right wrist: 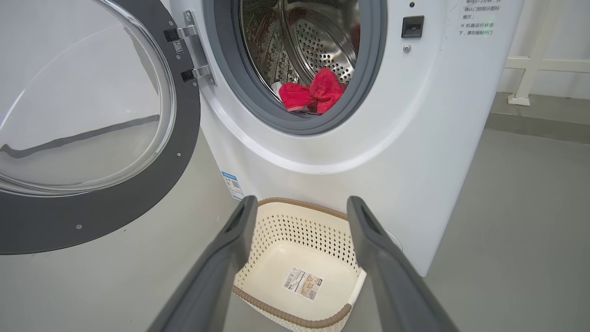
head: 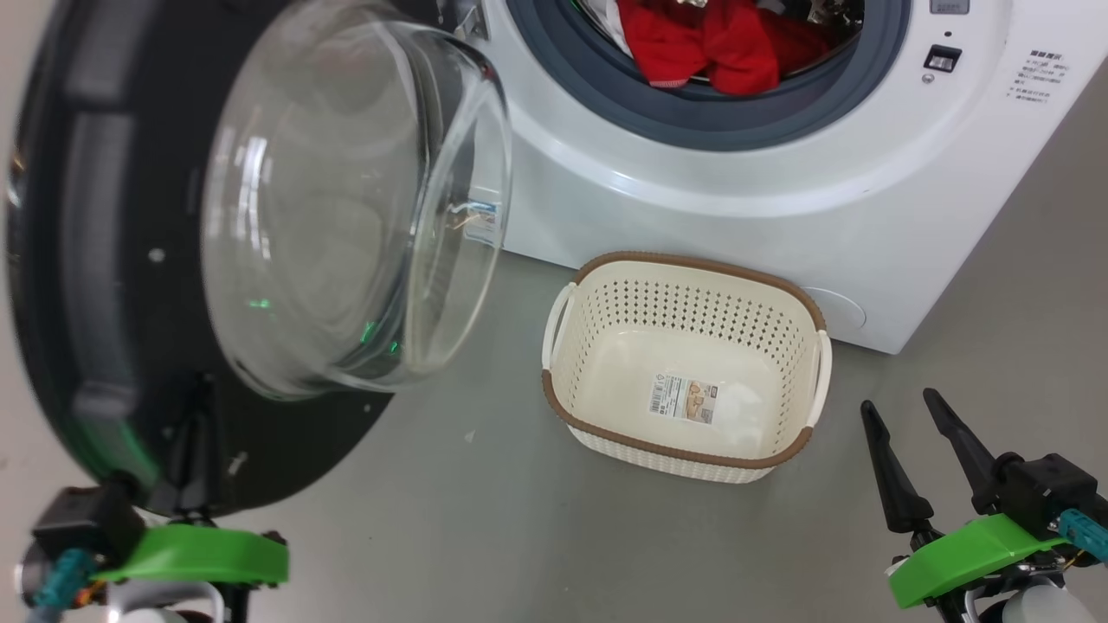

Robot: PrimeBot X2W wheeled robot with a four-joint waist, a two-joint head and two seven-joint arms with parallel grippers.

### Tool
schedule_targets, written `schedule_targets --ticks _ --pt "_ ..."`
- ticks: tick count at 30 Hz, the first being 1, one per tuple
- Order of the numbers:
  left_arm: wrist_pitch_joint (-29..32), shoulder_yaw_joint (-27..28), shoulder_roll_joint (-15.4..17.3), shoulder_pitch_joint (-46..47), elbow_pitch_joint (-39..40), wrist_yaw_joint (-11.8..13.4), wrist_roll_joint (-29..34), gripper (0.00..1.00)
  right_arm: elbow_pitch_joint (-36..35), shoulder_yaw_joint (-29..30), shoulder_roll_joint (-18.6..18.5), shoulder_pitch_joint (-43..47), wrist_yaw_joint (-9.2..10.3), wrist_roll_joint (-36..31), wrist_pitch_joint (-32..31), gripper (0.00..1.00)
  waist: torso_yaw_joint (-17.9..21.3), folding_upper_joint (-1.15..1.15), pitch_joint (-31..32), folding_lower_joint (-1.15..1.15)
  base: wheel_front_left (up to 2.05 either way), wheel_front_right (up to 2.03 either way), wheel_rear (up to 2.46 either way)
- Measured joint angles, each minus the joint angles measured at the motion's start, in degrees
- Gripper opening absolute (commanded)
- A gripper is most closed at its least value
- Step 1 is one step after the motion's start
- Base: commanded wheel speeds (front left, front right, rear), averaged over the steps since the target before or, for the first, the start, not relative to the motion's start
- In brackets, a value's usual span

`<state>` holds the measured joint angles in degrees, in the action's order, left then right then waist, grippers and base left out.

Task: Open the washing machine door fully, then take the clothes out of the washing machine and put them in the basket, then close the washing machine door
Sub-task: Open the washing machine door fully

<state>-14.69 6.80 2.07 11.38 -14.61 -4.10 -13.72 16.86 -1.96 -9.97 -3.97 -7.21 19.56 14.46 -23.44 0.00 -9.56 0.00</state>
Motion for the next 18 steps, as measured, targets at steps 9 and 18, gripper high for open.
schedule_targets --ticks 9,18 --pt "0.0 7.04 1.18 4.6 -5.87 -1.48 1.86 0.0 -0.19 0.04 -0.41 -0.19 0.0 0.0 0.0 1.0 0.71 0.0 -1.26 0.0 0.0 0.0 0.0" --pt "-0.01 12.63 2.18 9.49 -11.8 -2.05 3.26 0.0 -0.47 -0.26 -1.24 -1.31 -0.01 -0.01 0.0 1.0 1.15 0.0 -2.87 0.0 0.0 0.0 0.0"
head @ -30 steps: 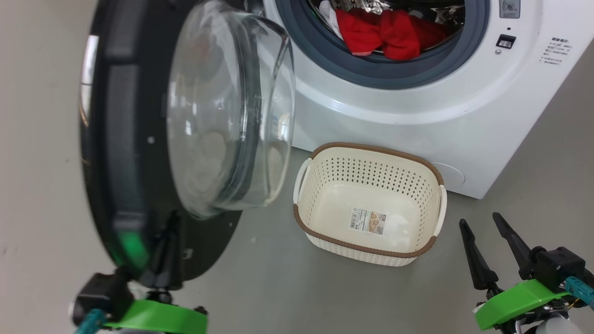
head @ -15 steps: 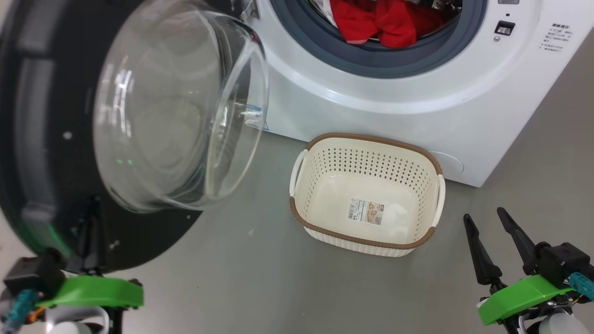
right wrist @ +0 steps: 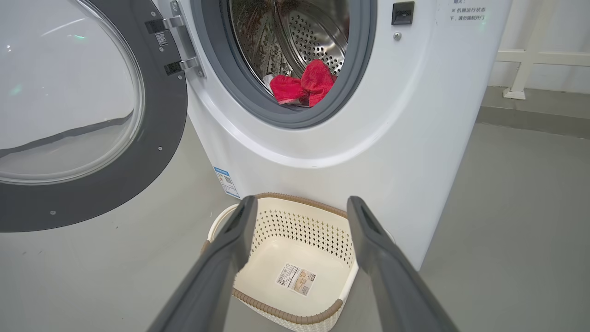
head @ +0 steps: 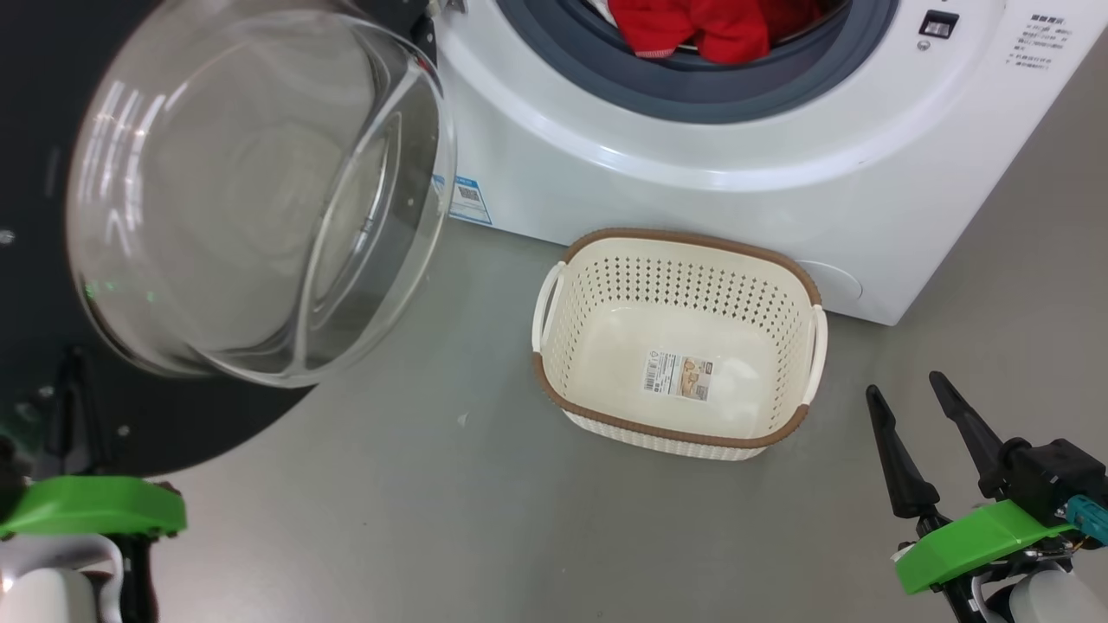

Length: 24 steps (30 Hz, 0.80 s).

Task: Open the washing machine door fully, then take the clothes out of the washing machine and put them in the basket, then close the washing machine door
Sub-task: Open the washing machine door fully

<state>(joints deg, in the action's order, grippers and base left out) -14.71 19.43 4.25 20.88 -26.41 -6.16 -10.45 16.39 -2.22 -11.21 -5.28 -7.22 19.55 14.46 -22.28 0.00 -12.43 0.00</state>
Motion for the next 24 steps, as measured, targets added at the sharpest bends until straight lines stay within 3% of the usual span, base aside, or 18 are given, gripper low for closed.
schedule_targets --ticks 12,24 --pt "0.0 6.03 2.22 5.38 -7.1 -0.45 1.96 0.0 -0.22 -0.54 -0.71 -0.8 0.01 0.01 0.0 1.0 0.72 0.0 -1.65 0.0 0.0 0.0 0.0" --pt "0.01 8.49 3.54 8.42 -11.62 -0.94 3.22 0.0 -0.41 -0.73 -0.79 -0.82 0.0 0.03 0.0 1.0 1.16 0.0 -1.82 0.0 0.0 0.0 0.0"
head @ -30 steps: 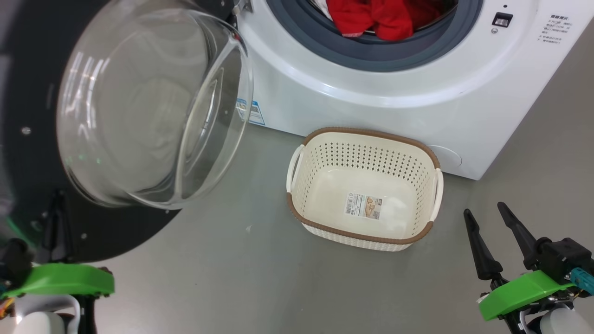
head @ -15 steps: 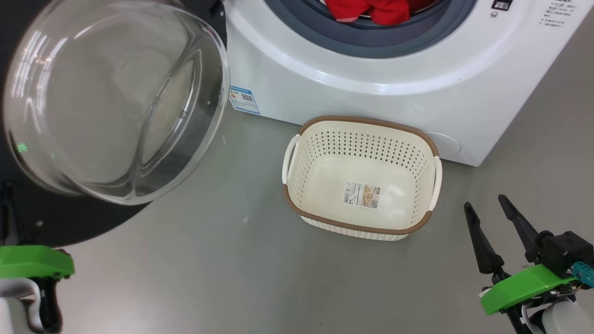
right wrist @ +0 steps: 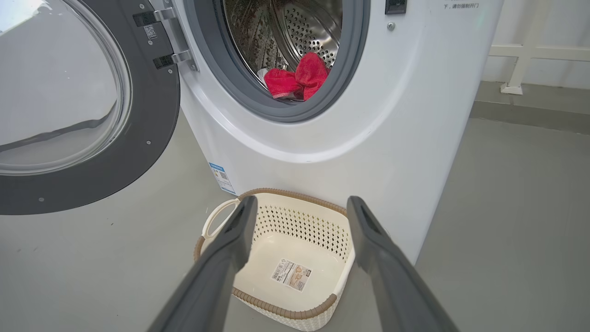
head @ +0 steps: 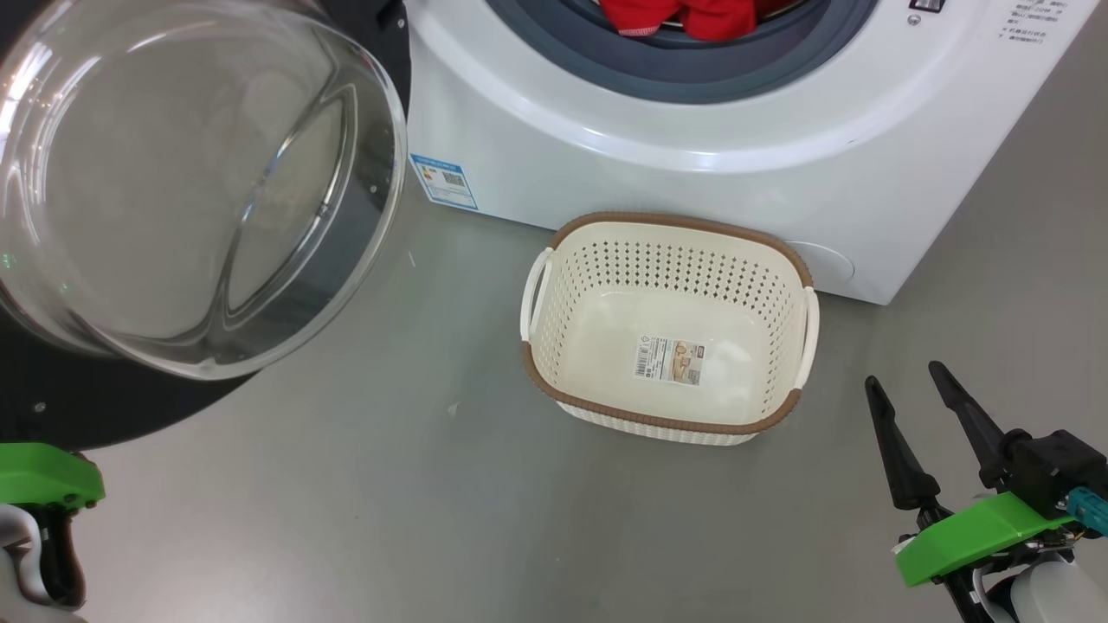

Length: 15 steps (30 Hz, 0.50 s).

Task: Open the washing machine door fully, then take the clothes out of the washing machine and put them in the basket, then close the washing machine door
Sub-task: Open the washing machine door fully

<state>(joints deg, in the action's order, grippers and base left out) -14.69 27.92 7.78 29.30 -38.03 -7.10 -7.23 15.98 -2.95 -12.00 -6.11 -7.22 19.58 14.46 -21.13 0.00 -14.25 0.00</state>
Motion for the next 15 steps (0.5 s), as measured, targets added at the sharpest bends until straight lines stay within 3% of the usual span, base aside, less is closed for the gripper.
schedule_targets --ticks 15 --pt "0.0 -2.52 -3.08 -5.26 5.0 -0.05 0.71 0.0 -0.47 -0.54 0.03 0.01 0.0 0.01 0.0 1.0 -0.35 0.0 2.31 0.0 0.0 0.0 0.0"
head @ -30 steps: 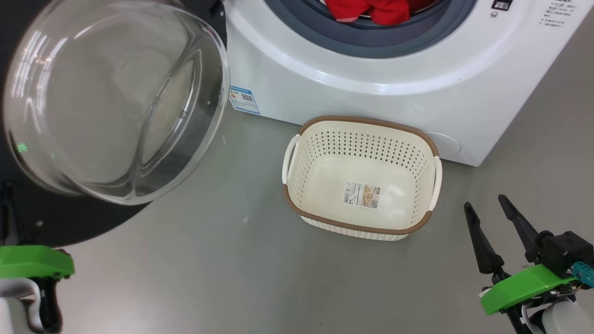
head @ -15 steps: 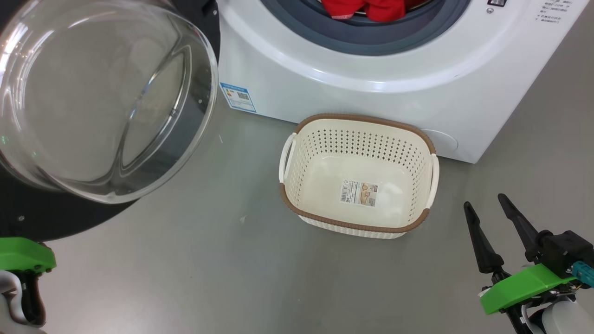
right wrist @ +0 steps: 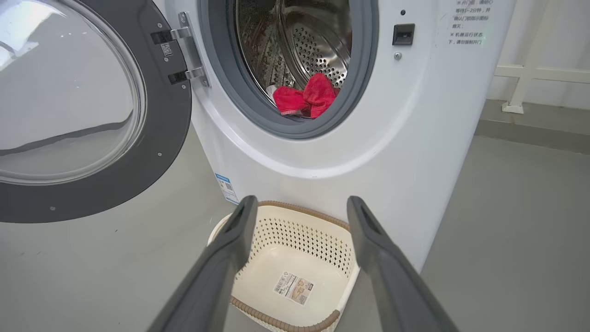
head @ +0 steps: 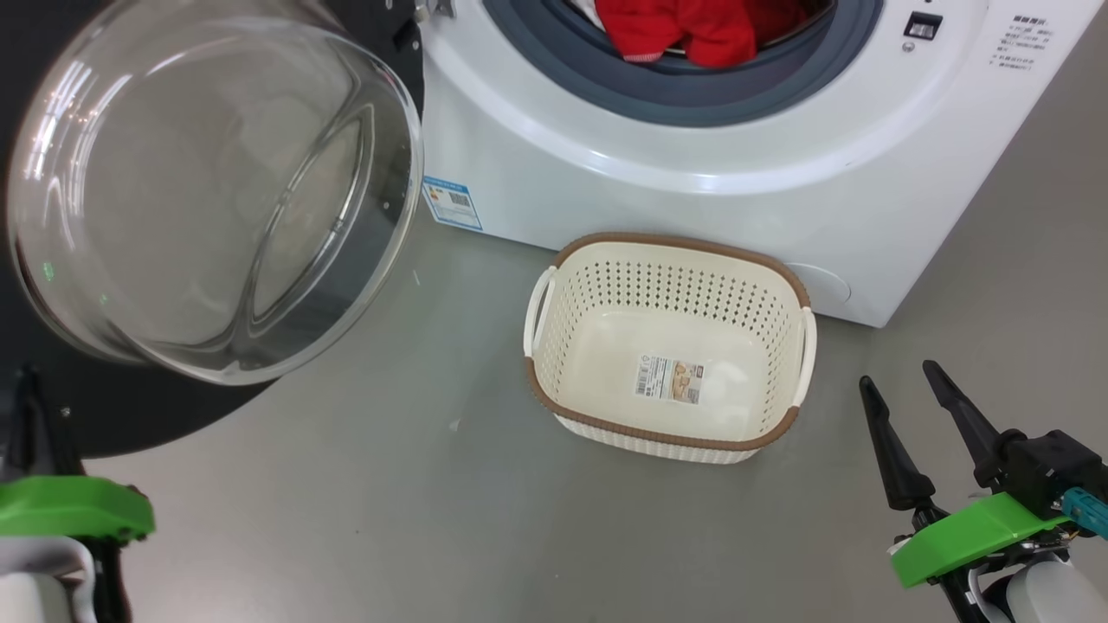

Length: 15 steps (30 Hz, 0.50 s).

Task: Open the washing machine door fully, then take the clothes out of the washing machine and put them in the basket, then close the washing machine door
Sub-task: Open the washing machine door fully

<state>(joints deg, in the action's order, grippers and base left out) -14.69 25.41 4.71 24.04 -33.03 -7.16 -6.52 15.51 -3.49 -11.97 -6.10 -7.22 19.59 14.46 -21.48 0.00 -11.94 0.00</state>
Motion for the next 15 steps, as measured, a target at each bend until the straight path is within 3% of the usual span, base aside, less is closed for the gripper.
schedule_targets --ticks 2,4,6,7,8,9,10,15 --pt "-0.01 -1.31 -0.24 -1.37 1.12 0.0 -0.11 0.01 -0.07 -0.15 0.04 0.0 0.01 0.0 0.0 1.0 0.02 0.0 0.55 0.0 0.0 0.0 0.0" --pt "0.0 -2.44 -0.54 -2.92 2.11 -0.01 -0.31 0.33 -0.15 -0.31 0.1 0.02 0.0 0.0 0.0 1.0 0.09 0.0 1.12 0.0 0.0 0.0 0.0" --pt "0.0 -2.89 -0.66 -3.78 2.6 -0.01 -0.58 0.49 -0.18 -0.33 0.14 0.03 0.01 0.0 0.0 1.0 0.14 0.0 1.39 0.0 0.0 0.0 0.0" --pt "0.0 -3.3 -0.79 -4.58 3.13 -0.01 -0.88 0.64 -0.19 -0.35 0.22 0.04 0.0 0.0 0.0 1.0 0.2 0.0 1.66 0.0 0.0 0.0 0.0" --pt "0.0 -3.79 -1.09 -6.12 4.43 -0.01 -1.14 0.9 -0.2 -0.35 0.38 0.1 0.0 0.0 0.0 1.0 0.33 0.0 2.28 0.0 0.0 0.0 0.0" --pt "0.0 -3.79 -1.09 -6.12 4.43 -0.01 -1.14 0.9 -0.2 -0.35 0.38 0.1 0.0 0.0 0.0 1.0 0.33 0.0 2.28 0.0 0.0 0.0 0.0" --pt "0.0 -4.08 -1.13 -6.87 4.93 -0.01 -1.23 1.0 -0.2 -0.34 0.52 0.12 0.01 0.0 0.0 1.0 0.41 0.0 2.59 0.0 0.0 0.0 0.0" --pt "0.0 -6.84 -1.35 -10.68 6.91 -0.01 -1.93 1.0 -0.55 0.01 1.21 0.93 0.0 0.01 0.0 1.0 1.07 0.0 4.25 0.0 0.0 0.0 0.0"
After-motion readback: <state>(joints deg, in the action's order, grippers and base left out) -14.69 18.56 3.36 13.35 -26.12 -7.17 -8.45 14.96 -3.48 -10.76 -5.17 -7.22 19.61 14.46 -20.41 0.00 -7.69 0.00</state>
